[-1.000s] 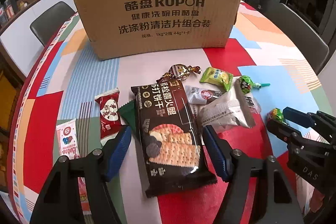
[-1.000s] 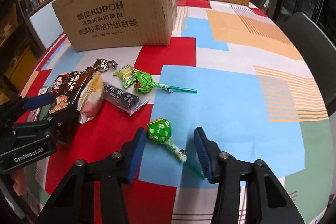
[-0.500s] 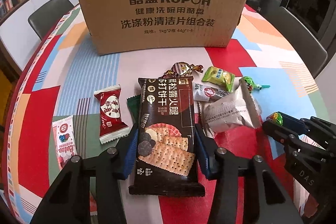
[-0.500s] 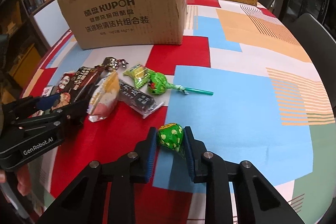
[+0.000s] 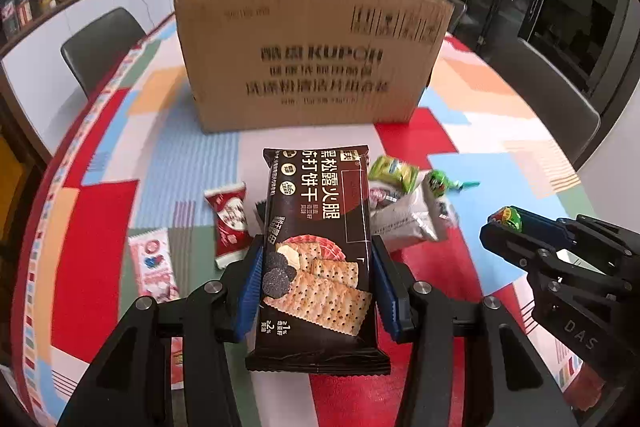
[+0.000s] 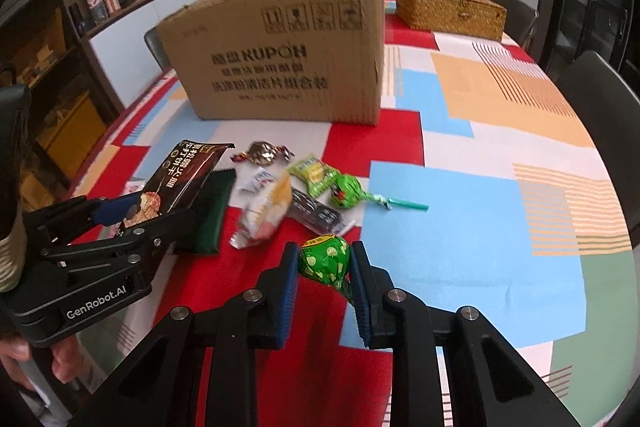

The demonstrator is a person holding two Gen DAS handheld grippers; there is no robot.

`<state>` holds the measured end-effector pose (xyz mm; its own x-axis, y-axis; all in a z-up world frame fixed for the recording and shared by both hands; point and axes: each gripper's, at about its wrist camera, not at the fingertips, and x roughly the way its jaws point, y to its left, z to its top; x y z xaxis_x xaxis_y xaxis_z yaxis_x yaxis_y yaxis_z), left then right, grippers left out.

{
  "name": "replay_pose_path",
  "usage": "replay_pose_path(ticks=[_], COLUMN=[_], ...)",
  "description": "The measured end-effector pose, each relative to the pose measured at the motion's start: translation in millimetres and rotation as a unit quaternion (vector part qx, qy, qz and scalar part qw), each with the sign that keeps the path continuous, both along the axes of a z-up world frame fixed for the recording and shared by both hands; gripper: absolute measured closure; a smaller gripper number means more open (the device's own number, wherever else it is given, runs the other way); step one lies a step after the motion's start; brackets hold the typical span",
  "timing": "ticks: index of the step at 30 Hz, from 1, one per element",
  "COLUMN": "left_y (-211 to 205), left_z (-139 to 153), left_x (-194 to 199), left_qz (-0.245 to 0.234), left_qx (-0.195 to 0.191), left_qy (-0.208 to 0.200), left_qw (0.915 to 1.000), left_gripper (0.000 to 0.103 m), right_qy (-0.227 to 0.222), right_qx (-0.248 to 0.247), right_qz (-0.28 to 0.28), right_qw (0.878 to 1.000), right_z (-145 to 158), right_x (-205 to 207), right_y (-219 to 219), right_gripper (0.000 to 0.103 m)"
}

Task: Organize snacks
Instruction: 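Grasp the dark cracker pack with the left tool while the right tool grasps a green lollipop, then lift the cracker pack and lollipop and carry them over the box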

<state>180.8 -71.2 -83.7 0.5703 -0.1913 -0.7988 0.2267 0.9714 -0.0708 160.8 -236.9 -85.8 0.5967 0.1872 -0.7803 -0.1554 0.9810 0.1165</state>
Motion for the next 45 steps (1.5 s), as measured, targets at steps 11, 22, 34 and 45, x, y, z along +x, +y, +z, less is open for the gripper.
replay_pose_path(ticks=[11, 22, 34, 45], left_y=[11.8, 26.9, 31.7, 26.5], left_z=[59.6, 118.9, 166.5, 155.0], left_x=[2.1, 31.6, 75.0, 146.7], left_qz=[0.000, 0.013, 0.008, 0.006], left_qx=[-0.010, 0.001, -0.001, -0.004], left_qy=[-0.071, -0.145, -0.176, -0.130], left_qw=[0.9974, 0.9894, 0.9843, 0.9915], left_gripper=[0.054, 0.054, 0.054, 0.054], right_qy=[-0.070, -0.146, -0.178, -0.144], right_qx=[0.009, 0.022, 0.036, 0.050], right_qz=[0.008, 0.007, 0.021, 0.011], right_qw=[0.997, 0.989, 0.983, 0.988], right_z=[54.2, 114.7, 161.5, 163.8], right_x=[0.1, 33.9, 92.5, 163.5], right_y=[9.9, 20.4, 30.2, 27.0], right_gripper=[0.077, 0.077, 0.077, 0.077])
